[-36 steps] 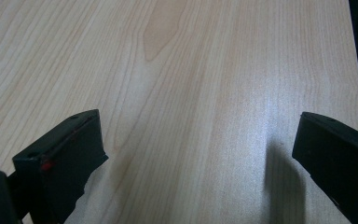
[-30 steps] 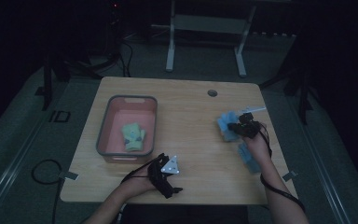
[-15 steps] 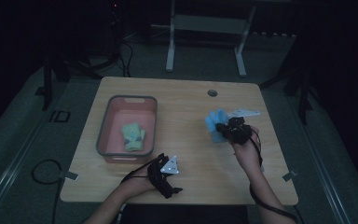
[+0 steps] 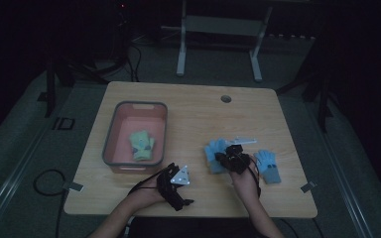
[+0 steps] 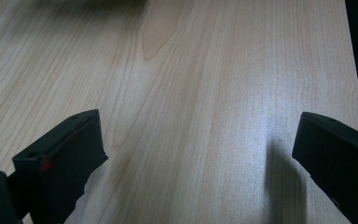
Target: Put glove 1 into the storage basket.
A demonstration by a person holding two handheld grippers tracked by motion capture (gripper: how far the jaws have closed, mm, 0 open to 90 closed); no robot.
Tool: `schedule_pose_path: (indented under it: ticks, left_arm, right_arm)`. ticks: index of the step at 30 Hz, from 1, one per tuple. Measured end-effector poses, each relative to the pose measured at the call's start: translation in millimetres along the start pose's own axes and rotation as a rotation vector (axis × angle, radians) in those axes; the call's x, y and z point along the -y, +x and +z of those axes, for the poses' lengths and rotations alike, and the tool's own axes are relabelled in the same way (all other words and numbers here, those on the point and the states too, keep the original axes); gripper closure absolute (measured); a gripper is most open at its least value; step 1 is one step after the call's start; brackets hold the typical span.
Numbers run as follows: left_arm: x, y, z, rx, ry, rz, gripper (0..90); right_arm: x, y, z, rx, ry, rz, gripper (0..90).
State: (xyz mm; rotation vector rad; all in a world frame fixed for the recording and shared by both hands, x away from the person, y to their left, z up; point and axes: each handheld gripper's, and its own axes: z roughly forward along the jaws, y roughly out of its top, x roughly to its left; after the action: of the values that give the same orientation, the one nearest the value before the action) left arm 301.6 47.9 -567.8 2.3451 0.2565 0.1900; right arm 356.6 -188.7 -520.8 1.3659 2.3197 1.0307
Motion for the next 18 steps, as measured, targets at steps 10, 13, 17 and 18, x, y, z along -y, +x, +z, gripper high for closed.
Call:
schedule_pose_path:
  ticks: [10,13,17,18]
  left_arm:
    - [0.7,0.1,1.0,0.006,0.009,-0.002,2.3]
    - [1.7,-0.3,1.8,0.011,0.019,0.0,2.3]
    - [1.9,-1.4,2.1,0.013,0.015,0.002,2.3]
    - [1.8,-1.4,1.9,0.011,0.01,0.002,2.3]
  right_arm:
    - [18.4,-3.4,21.3,0.045,0.025,0.036,68.3]
    - [20.1,-2.3,22.5,0.05,0.015,0.034,61.2]
    - [17.6,-0.9,18.8,0.049,0.01,0.017,57.1]
    - [16.2,-1.1,16.7,0.048,0.008,0.007,57.2]
